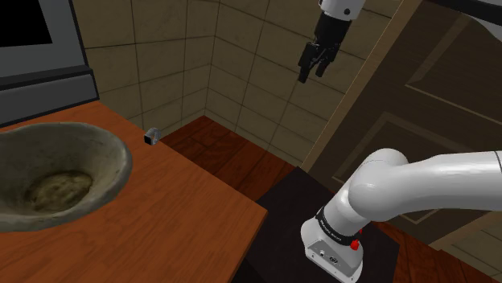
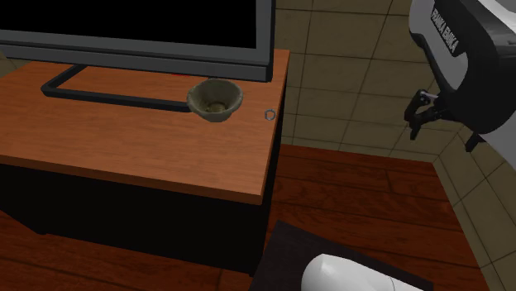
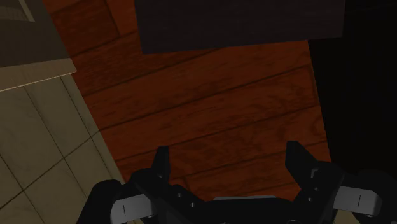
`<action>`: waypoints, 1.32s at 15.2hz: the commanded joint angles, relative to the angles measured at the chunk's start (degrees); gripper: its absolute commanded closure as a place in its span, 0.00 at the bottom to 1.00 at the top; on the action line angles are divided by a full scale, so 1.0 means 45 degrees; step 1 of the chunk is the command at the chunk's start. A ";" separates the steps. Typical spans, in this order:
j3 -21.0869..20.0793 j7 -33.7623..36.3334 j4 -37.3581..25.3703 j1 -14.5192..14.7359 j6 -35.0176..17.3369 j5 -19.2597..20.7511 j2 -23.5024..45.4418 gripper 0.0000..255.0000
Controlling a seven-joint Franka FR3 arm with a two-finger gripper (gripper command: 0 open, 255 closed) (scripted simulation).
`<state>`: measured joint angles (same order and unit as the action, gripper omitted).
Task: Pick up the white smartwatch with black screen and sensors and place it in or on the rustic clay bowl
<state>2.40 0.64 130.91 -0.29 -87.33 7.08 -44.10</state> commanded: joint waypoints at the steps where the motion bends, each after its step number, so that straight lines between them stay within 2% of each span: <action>1: 0.0000 0.0000 0.0000 0.0000 0.0000 0.0000 0.0000 0.00; 11: -0.2123 0.2049 0.0071 0.1103 -0.1773 -0.1569 0.1667 0.00; 20: -0.4020 0.3817 -0.0936 0.1870 -0.3357 -0.2328 0.4056 0.00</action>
<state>-14.48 16.59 127.38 7.68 -101.52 -3.05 -27.31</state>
